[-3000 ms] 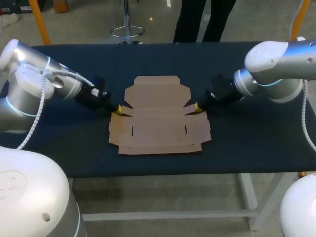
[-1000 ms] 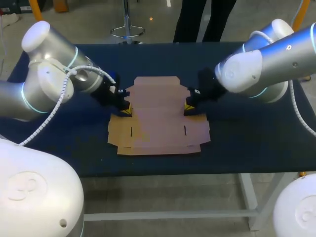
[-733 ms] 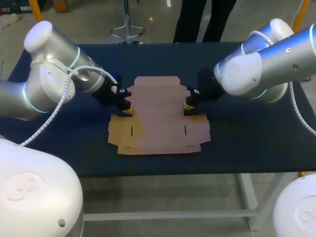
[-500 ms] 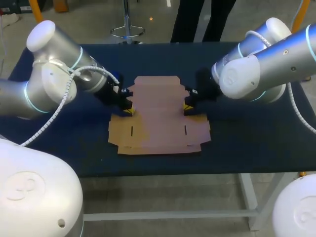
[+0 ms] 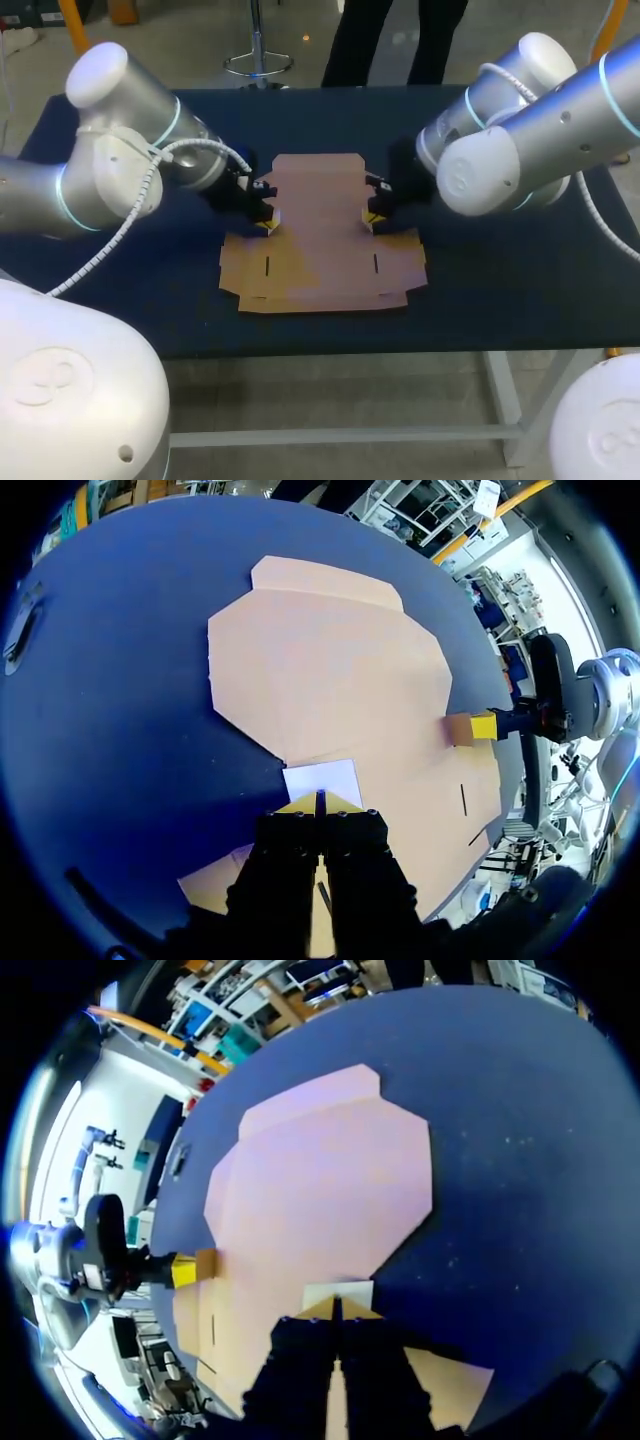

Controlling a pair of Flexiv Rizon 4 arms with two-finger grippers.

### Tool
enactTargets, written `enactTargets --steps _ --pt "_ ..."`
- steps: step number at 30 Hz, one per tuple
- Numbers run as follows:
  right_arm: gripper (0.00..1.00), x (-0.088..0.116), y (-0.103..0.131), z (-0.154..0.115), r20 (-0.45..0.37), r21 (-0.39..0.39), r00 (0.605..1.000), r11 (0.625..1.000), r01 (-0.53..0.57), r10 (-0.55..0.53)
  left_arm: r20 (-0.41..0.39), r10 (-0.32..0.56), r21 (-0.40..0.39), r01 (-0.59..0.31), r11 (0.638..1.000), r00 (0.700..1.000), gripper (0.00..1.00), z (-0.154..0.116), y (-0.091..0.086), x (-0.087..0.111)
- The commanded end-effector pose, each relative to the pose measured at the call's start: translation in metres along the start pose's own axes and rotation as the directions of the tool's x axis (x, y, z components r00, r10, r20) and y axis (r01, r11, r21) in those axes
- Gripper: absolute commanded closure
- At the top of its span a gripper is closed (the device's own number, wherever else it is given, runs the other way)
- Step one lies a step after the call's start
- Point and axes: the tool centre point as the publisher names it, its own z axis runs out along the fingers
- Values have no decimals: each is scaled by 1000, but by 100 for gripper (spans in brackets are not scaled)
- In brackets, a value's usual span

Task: Assemble the packaging by folding the flat box into shape, placing the metal phone stand inside, and closing the box properly

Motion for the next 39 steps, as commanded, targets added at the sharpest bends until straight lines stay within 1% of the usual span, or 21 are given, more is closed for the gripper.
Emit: enactTargets --steps 1,9,17,21,23,27,31,33,39 --pt "100 4 -2 4 40 -13 999 1000 -2 2 20 0 -3 0 1000 1000 100 3 -1 5" --pt "100 4 -1 11 62 -11 998 1000 -2 2 51 3 -4 -2 1000 999 100 9 -4 8" --pt "100 6 0 17 122 -13 993 1000 -2 4 97 7 -17 -5 1000 995 100 18 -8 11" --pt "100 5 0 21 139 -11 990 1000 -4 5 137 6 -17 -3 1000 990 100 25 -8 12" --pt "100 4 1 23 143 -6 990 1000 -6 7 171 -5 -2 6 1000 985 100 29 -8 11" --pt "100 1 1 29 170 5 985 1000 -22 21 203 -19 -3 20 1000 979 100 37 -6 9" --pt "100 -4 0 33 169 13 985 999 -40 38 208 -27 -15 31 999 978 100 39 -5 7" --pt "100 -5 -1 33 168 12 985 999 -46 43 194 -29 -29 36 999 980 100 37 -4 5" --pt "100 -5 -3 21 160 -15 986 999 -50 52 186 -42 -23 47 999 982 100 25 -3 4"
